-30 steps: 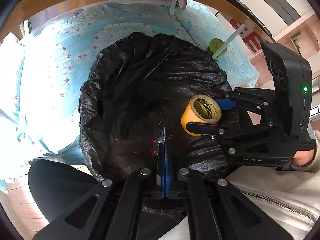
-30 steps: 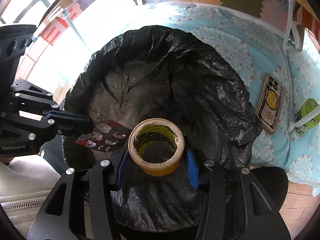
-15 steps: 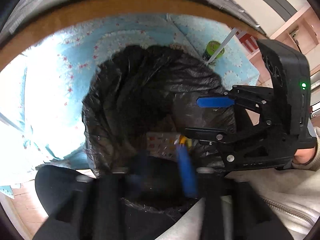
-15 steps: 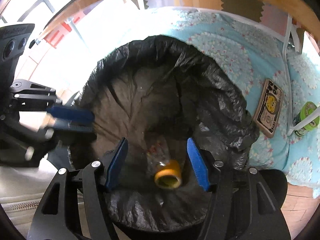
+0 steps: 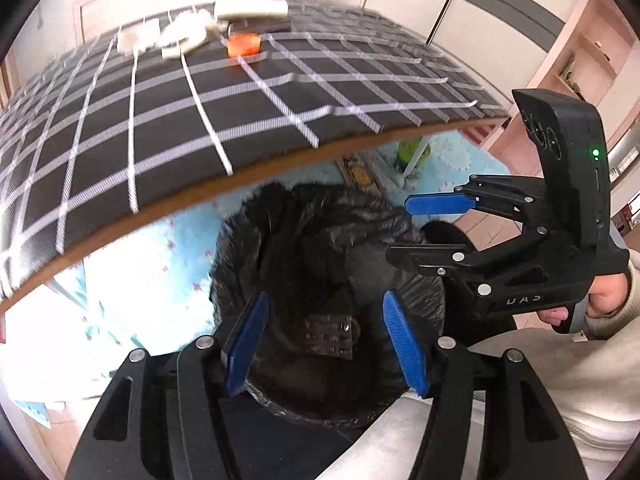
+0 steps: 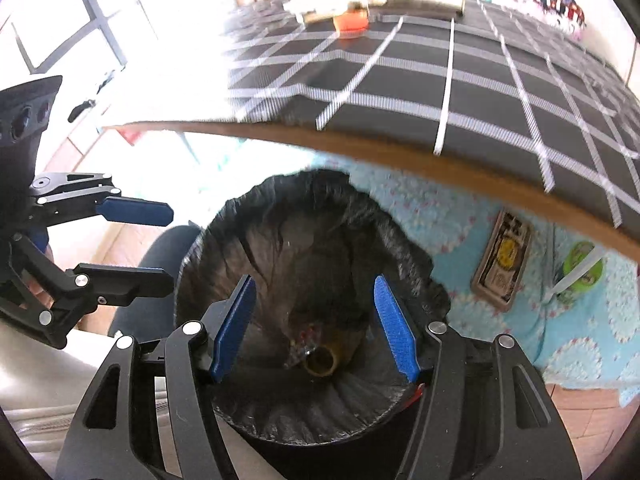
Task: Collect trash
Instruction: 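Move both open tools back over the grid sheet toward the remaining items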
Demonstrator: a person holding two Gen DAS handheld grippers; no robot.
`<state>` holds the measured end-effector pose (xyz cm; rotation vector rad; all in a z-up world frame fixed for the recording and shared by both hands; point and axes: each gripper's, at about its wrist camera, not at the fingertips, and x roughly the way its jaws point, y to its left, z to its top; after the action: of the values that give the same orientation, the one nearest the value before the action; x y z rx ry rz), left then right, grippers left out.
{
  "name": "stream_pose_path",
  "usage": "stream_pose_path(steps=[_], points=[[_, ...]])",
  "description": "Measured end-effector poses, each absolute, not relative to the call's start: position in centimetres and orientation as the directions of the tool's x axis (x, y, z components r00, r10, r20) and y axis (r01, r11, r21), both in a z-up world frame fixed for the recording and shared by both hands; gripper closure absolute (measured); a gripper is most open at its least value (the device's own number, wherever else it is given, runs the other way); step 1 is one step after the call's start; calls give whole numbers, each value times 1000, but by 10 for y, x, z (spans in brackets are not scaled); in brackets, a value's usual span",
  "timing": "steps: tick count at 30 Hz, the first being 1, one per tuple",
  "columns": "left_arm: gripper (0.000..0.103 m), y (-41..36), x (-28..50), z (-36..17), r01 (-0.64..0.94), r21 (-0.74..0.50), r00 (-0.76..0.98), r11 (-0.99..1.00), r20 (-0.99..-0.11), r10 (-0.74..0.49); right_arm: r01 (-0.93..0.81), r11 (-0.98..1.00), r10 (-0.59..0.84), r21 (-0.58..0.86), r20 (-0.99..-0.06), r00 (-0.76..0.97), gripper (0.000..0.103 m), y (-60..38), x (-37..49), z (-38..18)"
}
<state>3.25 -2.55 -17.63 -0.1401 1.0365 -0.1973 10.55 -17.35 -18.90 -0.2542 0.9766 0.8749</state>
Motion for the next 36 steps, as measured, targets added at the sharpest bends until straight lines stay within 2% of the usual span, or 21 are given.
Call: stream_pose_path(steps=[20,36], points=[[45,18,52,-100,55,-93,673,994,-732,-105,-778,611,621,147,-698,356,42,-167,119,-121],[45,54,112,-98,8,-60,687,998,-725,-49,-786,607,635,118,-667,390,42,-133,161,-104]])
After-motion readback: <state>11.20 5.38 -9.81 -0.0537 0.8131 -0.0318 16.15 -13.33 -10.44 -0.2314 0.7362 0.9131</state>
